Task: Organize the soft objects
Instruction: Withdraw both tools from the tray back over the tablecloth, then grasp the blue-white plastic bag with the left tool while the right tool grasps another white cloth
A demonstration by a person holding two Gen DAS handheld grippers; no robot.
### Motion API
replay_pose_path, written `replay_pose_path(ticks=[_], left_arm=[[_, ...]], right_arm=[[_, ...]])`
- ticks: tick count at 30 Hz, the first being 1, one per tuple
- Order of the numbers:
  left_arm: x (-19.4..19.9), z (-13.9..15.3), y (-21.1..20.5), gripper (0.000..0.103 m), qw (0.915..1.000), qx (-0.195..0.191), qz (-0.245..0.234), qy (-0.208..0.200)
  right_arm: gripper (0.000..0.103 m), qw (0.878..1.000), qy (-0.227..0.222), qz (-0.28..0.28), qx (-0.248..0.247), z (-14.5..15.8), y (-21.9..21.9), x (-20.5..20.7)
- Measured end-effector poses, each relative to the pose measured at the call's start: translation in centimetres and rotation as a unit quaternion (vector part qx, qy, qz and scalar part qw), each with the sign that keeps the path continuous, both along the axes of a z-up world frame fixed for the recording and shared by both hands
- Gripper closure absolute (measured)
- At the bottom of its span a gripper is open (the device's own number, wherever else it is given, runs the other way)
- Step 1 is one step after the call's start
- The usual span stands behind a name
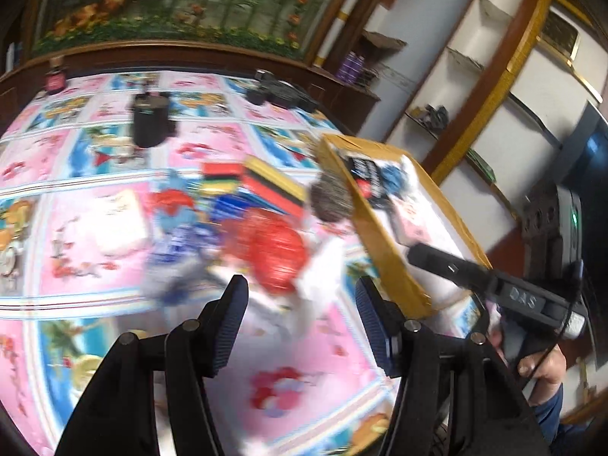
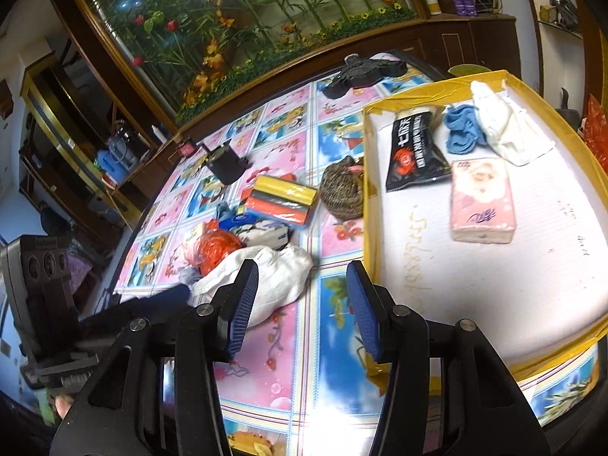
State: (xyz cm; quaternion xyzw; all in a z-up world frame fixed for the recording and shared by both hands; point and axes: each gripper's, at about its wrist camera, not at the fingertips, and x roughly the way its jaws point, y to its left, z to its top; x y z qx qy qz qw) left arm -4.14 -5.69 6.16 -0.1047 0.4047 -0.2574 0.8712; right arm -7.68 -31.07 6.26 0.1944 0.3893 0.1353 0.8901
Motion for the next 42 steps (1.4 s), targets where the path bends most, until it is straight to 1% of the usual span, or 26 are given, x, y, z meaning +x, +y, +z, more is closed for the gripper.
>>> replay_pose_path(ticks=[2, 4, 5, 8, 10, 13, 16, 17, 18, 20, 22, 24, 27, 34, 37, 40, 42], left_arm=[[1.2, -0.4, 2.0, 0.043, 0.9992, -0.010, 0.037, 0.009], [2.4, -1.0, 3.5, 0.038, 0.9978, -0.024, 0.059, 0.017], [3.0, -1.5, 3.8, 0.036, 0.9974, -0.020, 0.064, 0.024], [4.5, -2.7, 3.5, 0.036, 0.9969, 0.006, 0.063, 0.046], [5.1, -3.4, 3.0, 0.036, 0.9969, 0.023, 0.054, 0.051], [6.0, -4.3, 2.5, 0.036, 0.9961, 0.046, 0.053, 0.053], [6.5, -5.0, 1.9, 0.037, 0.9958, 0.057, 0.044, 0.057], [6.5, -5.2, 1.8, 0.038, 0.9952, 0.070, 0.046, 0.052], [6.3, -5.1, 1.8, 0.042, 0.9950, 0.076, 0.045, 0.046], [5.7, -4.6, 2.0, 0.047, 0.9960, 0.072, 0.043, 0.032], [5.2, -4.1, 2.4, 0.047, 0.9957, 0.076, 0.052, 0.015], [4.8, -3.7, 2.7, 0.047, 0.9959, 0.071, 0.056, 0.005], [4.7, -3.2, 3.1, 0.047, 0.9967, 0.058, 0.057, -0.001], [4.2, -2.6, 2.9, 0.047, 0.9975, 0.050, 0.049, -0.014], [4.2, -2.6, 3.0, 0.047, 0.9978, 0.044, 0.048, -0.013], [4.1, -2.6, 3.0, 0.047, 0.9979, 0.043, 0.047, -0.013], [4.1, -2.5, 3.0, 0.047, 0.9980, 0.040, 0.047, -0.012]], right_arm=[[0.055, 1.000, 0.003, 0.008, -0.003, -0.2, 0.7, 0.1], [0.055, 1.000, 0.006, 0.017, -0.006, -0.5, 1.5, 0.2], [0.055, 1.000, 0.007, 0.022, -0.006, -0.6, 1.9, 0.2], [0.055, 0.999, 0.008, 0.037, -0.009, -0.8, 3.0, 0.3], [0.055, 0.999, 0.009, 0.047, -0.011, -0.9, 3.6, 0.3], [0.055, 0.998, 0.010, 0.057, -0.015, -1.1, 4.3, 0.2], [0.055, 0.998, 0.013, 0.064, -0.016, -1.3, 4.7, 0.2], [0.055, 0.998, 0.014, 0.066, -0.017, -1.3, 4.9, 0.2], [0.055, 0.997, 0.014, 0.068, -0.017, -1.4, 5.0, 0.2], [0.055, 0.997, 0.015, 0.070, -0.019, -1.5, 5.2, 0.4], [0.055, 0.997, 0.018, 0.072, -0.019, -1.6, 5.5, 0.7], [0.055, 0.997, 0.021, 0.072, -0.019, -1.8, 5.8, 1.0], [0.055, 0.996, 0.023, 0.076, -0.029, -2.0, 6.5, 1.3], [0.055, 0.996, 0.040, 0.059, -0.056, -2.8, 7.5, 2.9], [0.055, 0.995, 0.061, 0.039, -0.068, -3.5, 7.6, 4.2], [0.054, 0.993, 0.093, 0.042, -0.058, -4.9, 8.0, 5.4], [0.055, 0.995, 0.086, 0.041, -0.037, -5.2, 8.0, 5.4]])
